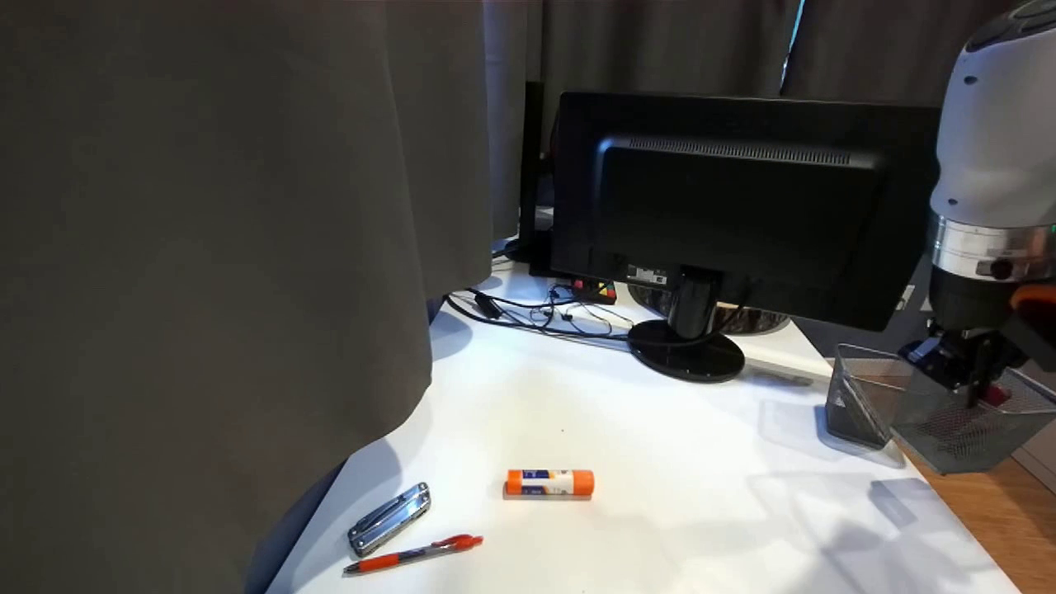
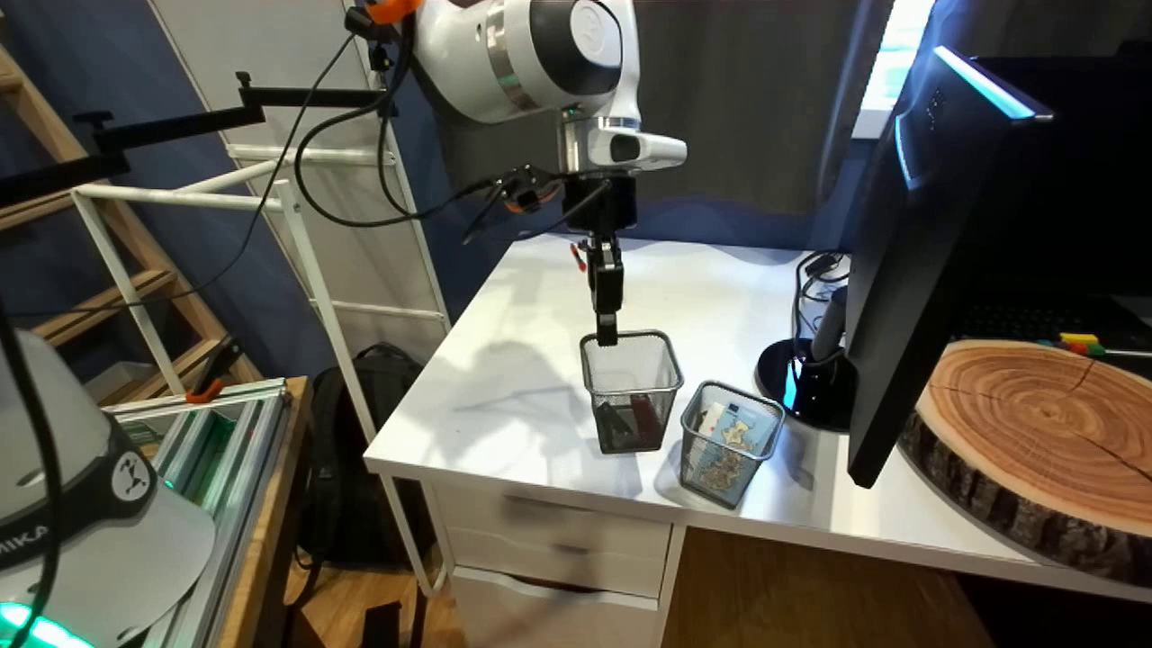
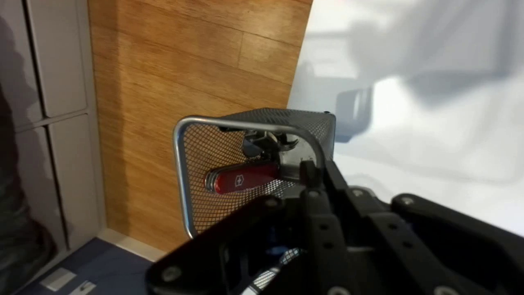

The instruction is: Put the container upright

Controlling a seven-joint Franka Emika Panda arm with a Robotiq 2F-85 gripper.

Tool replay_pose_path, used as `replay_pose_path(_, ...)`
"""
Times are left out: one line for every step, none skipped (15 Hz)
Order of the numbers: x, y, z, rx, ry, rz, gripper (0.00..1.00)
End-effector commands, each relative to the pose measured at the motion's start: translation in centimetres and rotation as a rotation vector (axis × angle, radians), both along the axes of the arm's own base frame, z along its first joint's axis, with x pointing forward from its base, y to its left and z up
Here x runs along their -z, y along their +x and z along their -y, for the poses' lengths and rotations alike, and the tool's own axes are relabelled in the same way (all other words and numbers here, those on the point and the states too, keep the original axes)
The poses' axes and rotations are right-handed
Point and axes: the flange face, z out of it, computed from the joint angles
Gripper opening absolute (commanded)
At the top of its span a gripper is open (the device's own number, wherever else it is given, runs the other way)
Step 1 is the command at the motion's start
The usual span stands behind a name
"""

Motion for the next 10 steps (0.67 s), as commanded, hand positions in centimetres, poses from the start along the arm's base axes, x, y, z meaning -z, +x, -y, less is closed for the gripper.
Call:
replay_pose_path(-0.2,0.0,-1.5,0.145,-0.107,0.088,0.02)
replay_pose_path(0.1,0.2,-2.2,0.198,-0.114,0.108,0.02)
replay_pose_path(0.4,0.3,-2.9,0.245,-0.105,0.12,0.02)
replay_pose_path(0.8,0.4,-4.1,0.27,-0.069,0.122,0.02)
replay_pose_path(0.9,0.6,-5.2,0.285,-0.043,0.132,0.02)
replay_pose_path(0.7,-0.3,-3.2,0.234,-0.064,0.11,0.02)
replay_pose_path(0.9,-0.2,-3.8,0.233,-0.061,0.11,0.06)
replay_pose_path(1.2,-0.3,-3.9,0.231,-0.063,0.106,0.06)
replay_pose_path(1.3,-0.3,-3.7,0.233,-0.064,0.103,0.02)
replay_pose_path(1.4,0.2,-3.7,0.228,-0.042,0.113,0.02)
